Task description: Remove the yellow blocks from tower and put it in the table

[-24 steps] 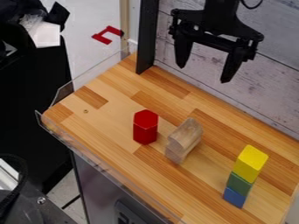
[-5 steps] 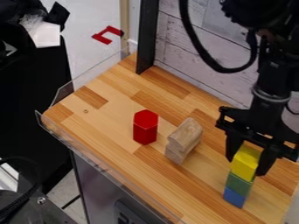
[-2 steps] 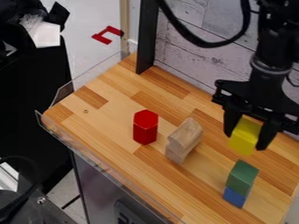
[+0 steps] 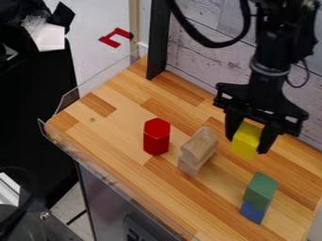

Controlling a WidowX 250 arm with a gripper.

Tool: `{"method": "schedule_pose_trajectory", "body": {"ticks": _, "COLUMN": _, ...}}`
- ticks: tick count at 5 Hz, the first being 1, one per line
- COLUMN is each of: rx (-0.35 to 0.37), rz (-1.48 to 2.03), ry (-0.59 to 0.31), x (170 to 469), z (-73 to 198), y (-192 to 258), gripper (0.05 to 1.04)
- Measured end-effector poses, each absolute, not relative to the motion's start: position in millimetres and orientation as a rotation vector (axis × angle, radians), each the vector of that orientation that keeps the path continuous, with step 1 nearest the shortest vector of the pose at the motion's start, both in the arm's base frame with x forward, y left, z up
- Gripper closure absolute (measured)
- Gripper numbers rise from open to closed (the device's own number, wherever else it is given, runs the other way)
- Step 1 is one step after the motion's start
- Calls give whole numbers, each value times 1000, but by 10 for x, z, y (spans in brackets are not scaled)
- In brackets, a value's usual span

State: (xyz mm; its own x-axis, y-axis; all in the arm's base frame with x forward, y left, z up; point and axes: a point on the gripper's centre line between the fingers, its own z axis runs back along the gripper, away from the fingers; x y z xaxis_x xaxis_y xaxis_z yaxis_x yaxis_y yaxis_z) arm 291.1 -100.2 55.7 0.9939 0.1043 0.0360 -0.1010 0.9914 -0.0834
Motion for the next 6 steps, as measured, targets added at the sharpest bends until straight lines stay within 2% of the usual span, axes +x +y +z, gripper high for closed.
{"method": "schedule_pose_trajectory", "body": {"ticks": 3, "rx": -82, "rz": 71, "ry": -20, "x": 2936, "z": 244, "y": -926, "gripper": 506}}
{"method": "schedule_pose_trajectory", "body": {"ticks": 6, "rx": -83, "rz": 28, "ry": -8, "x": 2957, "z": 128, "y": -985, "gripper": 506}}
